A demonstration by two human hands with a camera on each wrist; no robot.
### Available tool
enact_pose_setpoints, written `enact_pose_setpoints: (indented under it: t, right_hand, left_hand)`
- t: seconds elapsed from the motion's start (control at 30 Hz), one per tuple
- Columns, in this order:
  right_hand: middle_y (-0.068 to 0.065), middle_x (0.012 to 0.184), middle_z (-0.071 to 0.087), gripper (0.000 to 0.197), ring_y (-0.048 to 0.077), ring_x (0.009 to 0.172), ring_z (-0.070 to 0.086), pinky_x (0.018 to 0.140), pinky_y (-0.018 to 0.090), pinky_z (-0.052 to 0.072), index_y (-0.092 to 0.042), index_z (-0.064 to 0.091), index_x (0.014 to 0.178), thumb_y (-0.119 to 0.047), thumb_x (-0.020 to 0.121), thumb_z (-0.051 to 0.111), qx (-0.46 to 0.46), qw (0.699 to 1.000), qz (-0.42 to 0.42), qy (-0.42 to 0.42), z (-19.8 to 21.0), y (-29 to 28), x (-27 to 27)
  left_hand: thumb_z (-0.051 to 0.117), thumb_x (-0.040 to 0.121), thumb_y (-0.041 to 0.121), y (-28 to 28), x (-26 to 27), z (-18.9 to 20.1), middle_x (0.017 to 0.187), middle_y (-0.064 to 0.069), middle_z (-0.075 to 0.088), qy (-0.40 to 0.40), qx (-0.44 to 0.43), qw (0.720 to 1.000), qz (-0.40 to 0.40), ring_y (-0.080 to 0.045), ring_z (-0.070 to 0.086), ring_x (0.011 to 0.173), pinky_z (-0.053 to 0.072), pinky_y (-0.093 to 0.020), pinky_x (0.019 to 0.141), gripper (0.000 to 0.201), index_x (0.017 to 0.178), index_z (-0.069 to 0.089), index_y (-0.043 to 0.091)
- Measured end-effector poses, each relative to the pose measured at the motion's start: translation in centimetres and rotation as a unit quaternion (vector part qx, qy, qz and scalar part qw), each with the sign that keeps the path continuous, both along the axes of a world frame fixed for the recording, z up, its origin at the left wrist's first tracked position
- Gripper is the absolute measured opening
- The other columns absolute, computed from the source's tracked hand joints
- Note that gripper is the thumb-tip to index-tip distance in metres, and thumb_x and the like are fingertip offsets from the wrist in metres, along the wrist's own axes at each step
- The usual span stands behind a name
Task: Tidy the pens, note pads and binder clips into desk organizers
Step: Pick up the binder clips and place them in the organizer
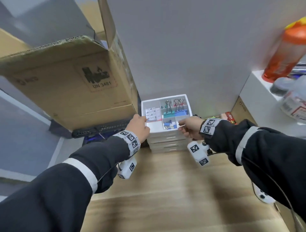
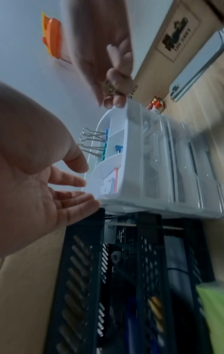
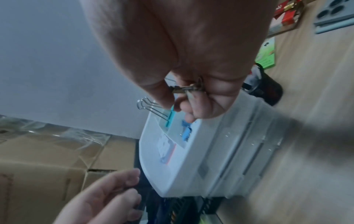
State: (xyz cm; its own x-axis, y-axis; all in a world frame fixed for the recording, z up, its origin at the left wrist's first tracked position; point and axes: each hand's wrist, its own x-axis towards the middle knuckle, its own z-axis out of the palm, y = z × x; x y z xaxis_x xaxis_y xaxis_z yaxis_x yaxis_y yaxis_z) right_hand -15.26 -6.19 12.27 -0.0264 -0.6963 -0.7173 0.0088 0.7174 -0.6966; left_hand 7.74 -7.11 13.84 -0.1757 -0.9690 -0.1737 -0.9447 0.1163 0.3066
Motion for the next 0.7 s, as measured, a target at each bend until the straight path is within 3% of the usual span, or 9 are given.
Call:
enact_pose_setpoints:
  t: [0.07, 0.17, 0.23, 0.33, 0.43, 0.53, 0.63, 0.7]
  right_hand:
    - [0.008, 0.075, 0.060, 0.015, 0.015, 0.054, 0.047, 0.044, 0.025, 0.041, -0.005, 0.056, 0.099, -0.019, 0.095, 0.060, -0.034, 0.996, 0.010, 0.082, 0.4, -1.4, -0.3]
    - [0.008, 0.092, 0.064, 0.030, 0.025, 0.076, 0.061, 0.068, 0.037, 0.056, -0.014, 0.063, 0.098, -0.036, 0.078, 0.071, -0.106, 0.955, 0.083, 0.264, 0.2, -2.9, -0.9]
    - [0.008, 0.098, 0.064, 0.032, 0.028, 0.089, 0.065, 0.082, 0.044, 0.058, -0.017, 0.062, 0.097, -0.035, 0.073, 0.071, -0.115, 0.934, 0.127, 0.313, 0.1, -3.4, -0.8]
    - [0.011, 0.094, 0.065, 0.009, 0.026, 0.081, 0.062, 0.080, 0.036, 0.058, -0.007, 0.059, 0.086, -0.015, 0.085, 0.059, -0.083, 0.896, 0.206, 0.384, 1.0, -3.3, 0.2]
    - [0.007, 0.079, 0.060, 0.018, 0.022, 0.074, 0.059, 0.081, 0.032, 0.057, -0.006, 0.052, 0.074, -0.009, 0.091, 0.056, -0.075, 0.864, 0.238, 0.437, 0.9, -3.9, 0.7]
    - [0.007, 0.082, 0.062, 0.006, 0.021, 0.073, 0.059, 0.080, 0.032, 0.056, -0.004, 0.057, 0.089, -0.010, 0.090, 0.057, -0.077, 0.862, 0.240, 0.439, 0.8, -4.2, 0.8]
    - [0.011, 0.104, 0.068, 0.024, 0.025, 0.089, 0.065, 0.087, 0.035, 0.055, -0.004, 0.059, 0.113, -0.010, 0.091, 0.053, -0.079, 0.880, 0.217, 0.415, 0.5, -4.2, 0.6]
    - [0.010, 0.114, 0.066, 0.034, 0.025, 0.091, 0.061, 0.080, 0.030, 0.052, -0.006, 0.056, 0.126, -0.011, 0.093, 0.052, -0.082, 0.884, 0.212, 0.408, 0.7, -3.9, 0.6]
  left_hand:
    - [0.045, 0.094, 0.019, -0.1, 0.1, 0.1, 0.114, -0.011, 0.045, -0.045, 0.005, 0.999, -0.012, -0.027, 0.055, 0.098, 0.049, -0.039, 0.093, 0.029, 0.117, 0.059, 0.006]
    - [0.048, 0.092, 0.020, 0.4, -0.3, -0.5, 0.115, -0.010, 0.043, -0.074, 0.024, 0.997, -0.027, -0.025, 0.052, 0.098, 0.050, -0.037, 0.092, 0.032, 0.121, 0.055, 0.006]
    - [0.050, 0.092, 0.021, 0.9, -0.6, -1.2, 0.118, -0.011, 0.041, -0.080, 0.041, 0.996, -0.023, -0.024, 0.053, 0.099, 0.051, -0.035, 0.090, 0.038, 0.126, 0.050, 0.005]
    - [0.051, 0.092, 0.022, 1.3, -1.0, -1.7, 0.119, -0.012, 0.040, -0.085, 0.046, 0.995, -0.016, -0.024, 0.053, 0.098, 0.051, -0.033, 0.087, 0.042, 0.129, 0.046, 0.002]
    - [0.052, 0.093, 0.025, 1.2, -1.2, -1.2, 0.117, -0.012, 0.040, -0.101, 0.046, 0.994, -0.021, -0.024, 0.054, 0.094, 0.049, -0.030, 0.080, 0.039, 0.124, 0.049, 0.001]
    - [0.052, 0.093, 0.027, 0.9, -1.4, -0.7, 0.115, -0.012, 0.041, -0.119, 0.046, 0.992, -0.023, -0.024, 0.055, 0.093, 0.053, -0.032, 0.082, 0.036, 0.120, 0.054, 0.003]
    - [0.053, 0.092, 0.030, 1.0, -1.6, -1.0, 0.116, -0.012, 0.041, -0.130, 0.048, 0.990, -0.018, -0.023, 0.055, 0.094, 0.054, -0.033, 0.082, 0.041, 0.122, 0.052, 0.003]
    - [0.055, 0.091, 0.033, 1.4, -2.0, -1.1, 0.117, -0.012, 0.041, -0.133, 0.048, 0.990, -0.007, -0.022, 0.053, 0.094, 0.052, -0.031, 0.077, 0.047, 0.127, 0.049, 0.004]
